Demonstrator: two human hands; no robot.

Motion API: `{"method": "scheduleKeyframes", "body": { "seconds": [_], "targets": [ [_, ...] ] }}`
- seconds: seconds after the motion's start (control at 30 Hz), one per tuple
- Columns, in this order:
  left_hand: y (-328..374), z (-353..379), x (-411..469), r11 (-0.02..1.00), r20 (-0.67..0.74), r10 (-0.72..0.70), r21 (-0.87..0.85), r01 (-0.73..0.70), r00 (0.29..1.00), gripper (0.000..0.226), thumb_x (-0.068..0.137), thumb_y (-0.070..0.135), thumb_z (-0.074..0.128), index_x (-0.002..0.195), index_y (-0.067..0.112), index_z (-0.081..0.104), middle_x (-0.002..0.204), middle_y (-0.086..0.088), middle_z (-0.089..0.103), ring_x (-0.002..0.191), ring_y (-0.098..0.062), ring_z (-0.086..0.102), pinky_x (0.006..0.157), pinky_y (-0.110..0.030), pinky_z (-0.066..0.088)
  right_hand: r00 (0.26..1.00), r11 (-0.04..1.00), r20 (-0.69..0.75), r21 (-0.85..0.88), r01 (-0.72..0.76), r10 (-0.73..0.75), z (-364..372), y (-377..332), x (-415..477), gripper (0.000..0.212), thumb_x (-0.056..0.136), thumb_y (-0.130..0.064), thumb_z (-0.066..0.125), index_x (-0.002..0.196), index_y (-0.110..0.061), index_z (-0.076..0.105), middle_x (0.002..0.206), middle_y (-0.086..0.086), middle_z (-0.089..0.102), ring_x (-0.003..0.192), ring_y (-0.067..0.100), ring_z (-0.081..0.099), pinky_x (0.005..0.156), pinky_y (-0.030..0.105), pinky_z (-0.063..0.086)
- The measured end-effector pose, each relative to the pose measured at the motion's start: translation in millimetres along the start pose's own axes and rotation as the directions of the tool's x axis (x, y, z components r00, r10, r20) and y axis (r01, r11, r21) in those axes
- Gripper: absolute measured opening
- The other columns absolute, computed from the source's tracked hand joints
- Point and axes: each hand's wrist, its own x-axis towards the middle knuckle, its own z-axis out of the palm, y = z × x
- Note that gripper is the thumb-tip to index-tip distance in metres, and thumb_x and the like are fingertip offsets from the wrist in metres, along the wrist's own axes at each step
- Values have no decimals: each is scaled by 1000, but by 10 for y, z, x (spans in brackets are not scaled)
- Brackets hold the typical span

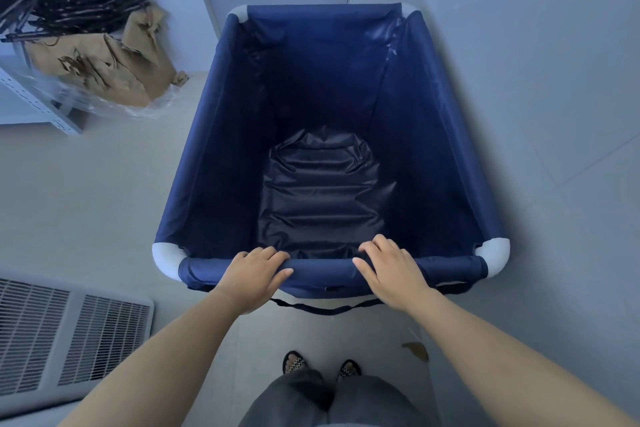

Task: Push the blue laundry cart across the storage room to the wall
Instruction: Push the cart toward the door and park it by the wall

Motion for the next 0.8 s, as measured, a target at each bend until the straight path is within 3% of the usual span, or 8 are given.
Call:
{"method": "scheduleKeyframes", "body": {
  "seconds": [0.23,0.4,0.6,0.8],
  "targets": [
    [-117,-27,206,986,73,148,67,-153,986,43,98,48,22,117,22,49,111,3,55,98,-19,54,79,-29,37,991,978,-91,-179,-108,93,86,13,28,40,96,-45,31,95,-14,57,93,2,54,83,22,50,71,36,39],
    [-246,-36,306,962,159,246,82,-261,956,41,96,53,23,106,21,48,98,1,61,86,-20,56,72,-32,40,976,977,-175,-142,-157,131,162,-1,30,39,94,-41,36,79,-14,59,79,1,56,74,22,51,63,36,38],
    [-251,50,247,964,20,250,89,-251,968,43,91,57,20,97,24,46,91,5,60,78,-19,58,58,-30,36,947,972,-292,-143,-184,136,214,-36,59,43,89,-38,32,68,-13,61,66,1,56,60,21,48,53,31,35],
    [-259,51,259,969,2,233,78,-232,972,43,91,59,22,95,24,47,90,7,60,78,-17,57,55,-29,31,930,970,-350,-167,-179,111,265,-8,88,41,88,-37,35,69,-13,62,67,1,58,60,23,49,52,33,39]
  ]
}}
